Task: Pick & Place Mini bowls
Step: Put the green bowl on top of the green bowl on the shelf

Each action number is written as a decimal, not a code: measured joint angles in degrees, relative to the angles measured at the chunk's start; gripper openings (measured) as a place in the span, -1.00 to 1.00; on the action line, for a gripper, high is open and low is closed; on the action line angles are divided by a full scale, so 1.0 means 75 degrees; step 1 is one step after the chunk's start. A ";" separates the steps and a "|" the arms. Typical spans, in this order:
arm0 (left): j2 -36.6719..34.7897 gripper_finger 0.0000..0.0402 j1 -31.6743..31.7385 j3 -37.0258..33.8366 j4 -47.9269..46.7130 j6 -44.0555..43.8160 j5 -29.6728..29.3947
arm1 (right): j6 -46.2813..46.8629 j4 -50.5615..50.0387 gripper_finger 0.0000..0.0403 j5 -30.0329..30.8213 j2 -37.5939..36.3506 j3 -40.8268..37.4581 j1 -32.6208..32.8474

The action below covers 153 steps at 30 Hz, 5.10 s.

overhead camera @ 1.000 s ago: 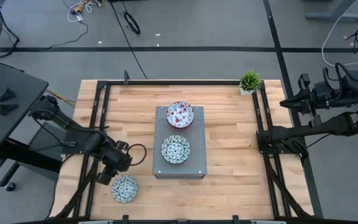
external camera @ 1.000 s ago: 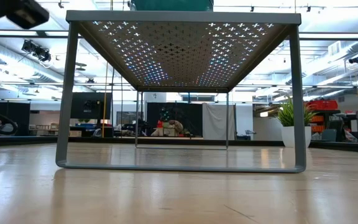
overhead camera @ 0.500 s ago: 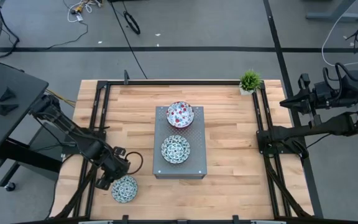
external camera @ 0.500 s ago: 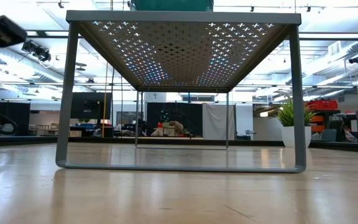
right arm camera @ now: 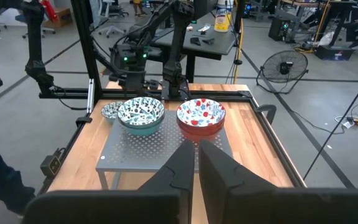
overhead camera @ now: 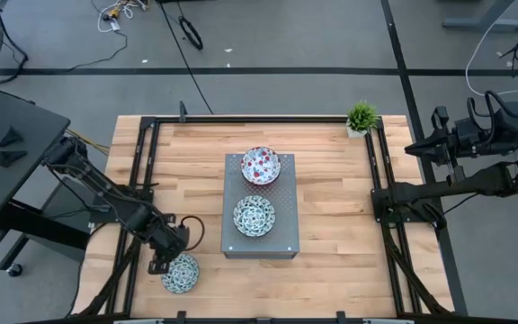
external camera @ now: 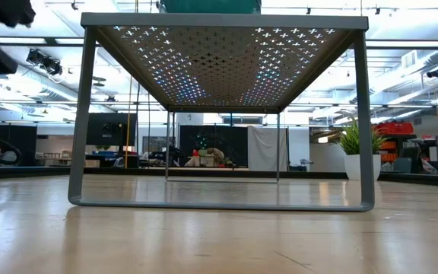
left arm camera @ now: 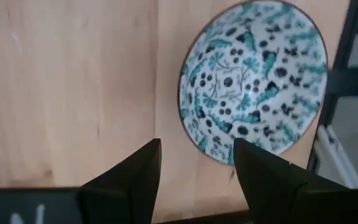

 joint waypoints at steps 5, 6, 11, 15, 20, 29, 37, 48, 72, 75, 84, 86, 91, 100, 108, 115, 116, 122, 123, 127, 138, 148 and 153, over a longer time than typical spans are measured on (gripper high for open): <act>0.0000 0.02 0.0000 -0.0336 0.0436 -0.0793 -0.0008 | -0.0002 0.0000 -0.86 0.0002 0.0000 0.0000 -0.0001; 0.0000 0.02 0.0000 -0.0387 0.0514 -0.0928 -0.0020 | -0.0003 0.0000 -0.86 0.0002 -0.0001 0.0000 -0.0002; 0.0003 0.02 0.0000 -0.0603 0.0563 -0.1647 -0.0179 | 0.0000 0.0000 -0.86 0.0002 -0.0001 0.0000 -0.0002; 0.0003 0.02 0.0000 -0.0779 0.0771 -0.2169 -0.0236 | 0.0000 0.0000 -0.86 0.0000 0.0000 0.0000 -0.0001; 0.0006 0.02 0.0000 -0.0812 0.0921 -0.2527 -0.0596 | 0.0000 0.0000 -0.86 -0.0001 0.0000 0.0000 -0.0002; 0.0012 0.02 0.0003 -0.0812 0.1388 -0.2688 -0.0757 | 0.0000 0.0000 -0.86 -0.0001 0.0002 0.0000 -0.0002; 0.0142 0.02 0.0003 -0.0812 0.1367 -0.2306 -0.0840 | 0.0000 0.0000 -0.86 0.0000 0.0001 0.0000 0.0000; 0.0575 0.02 0.0003 -0.0812 0.1471 -0.1651 -0.0448 | 0.0000 0.0000 -0.86 0.0002 0.0002 0.0000 -0.0002; 0.0985 -0.27 0.0011 -0.0812 0.1476 -0.1478 -0.0314 | -0.0003 0.0000 -0.86 -0.0001 -0.0001 0.0000 0.0001; 0.0985 -0.32 0.0009 -0.0812 0.1477 -0.1473 -0.0170 | 0.0000 0.0000 -0.86 0.0001 -0.0001 0.0000 -0.0002; 0.0983 -0.35 0.0012 -0.0812 0.1475 -0.1460 -0.0167 | 0.0000 0.0000 -0.86 0.0001 -0.0001 0.0000 0.0001; 0.0970 -0.35 0.0012 -0.0812 0.1470 -0.1461 -0.0167 | 0.0000 0.0000 -0.86 -0.0001 -0.0001 0.0000 -0.0002; 0.0965 -0.35 0.0012 -0.0812 0.1469 -0.1481 -0.0152 | -0.0001 0.0000 -0.86 0.0000 0.0000 0.0000 0.0000; 0.0878 -0.35 0.0067 -0.0809 0.1467 -0.1470 -0.0010 | -0.0002 0.0000 -0.86 0.0002 -0.0001 0.0000 0.0001; 0.0804 -0.35 0.0087 -0.0809 0.1375 -0.1397 -0.0080 | 0.0000 0.0000 -0.86 0.0002 -0.0001 0.0000 -0.0002; 0.0804 -0.47 0.0111 -0.0809 0.1373 -0.1370 -0.0071 | 0.0000 0.0000 -0.86 -0.0001 -0.0001 0.0000 0.0001; 0.0804 -0.51 0.0111 -0.0809 0.1382 -0.1336 -0.0055 | 0.0000 0.0000 -0.86 0.0002 -0.0001 0.0000 -0.0002; 0.0804 -0.81 0.0111 -0.0811 0.1380 -0.1283 -0.0021 | -0.0003 0.0000 -0.86 0.0002 0.0002 0.0000 -0.0002; 0.0801 -0.85 0.0111 -0.0805 0.1404 -0.1279 -0.0006 | -0.0003 0.0000 -0.86 -0.0001 -0.0001 0.0000 0.0001; 0.0778 -0.94 0.0111 -0.0787 0.1419 -0.1275 0.0060 | -0.0001 0.0000 -0.86 0.0002 0.0000 0.0000 0.0000; 0.0793 -0.95 0.0114 -0.0792 0.1438 -0.1103 0.0070 | -0.0001 0.0000 -0.86 0.0002 -0.0001 0.0000 -0.0002; 0.0309 -0.96 0.0108 -0.0818 0.1334 -0.1288 0.0284 | 0.0000 0.0000 -0.86 0.0002 0.0002 0.0000 -0.0002; 0.0015 -0.96 0.0108 -0.0811 0.1359 -0.1399 0.0317 | 0.0000 0.0000 -0.86 0.0000 0.0000 0.0000 -0.0002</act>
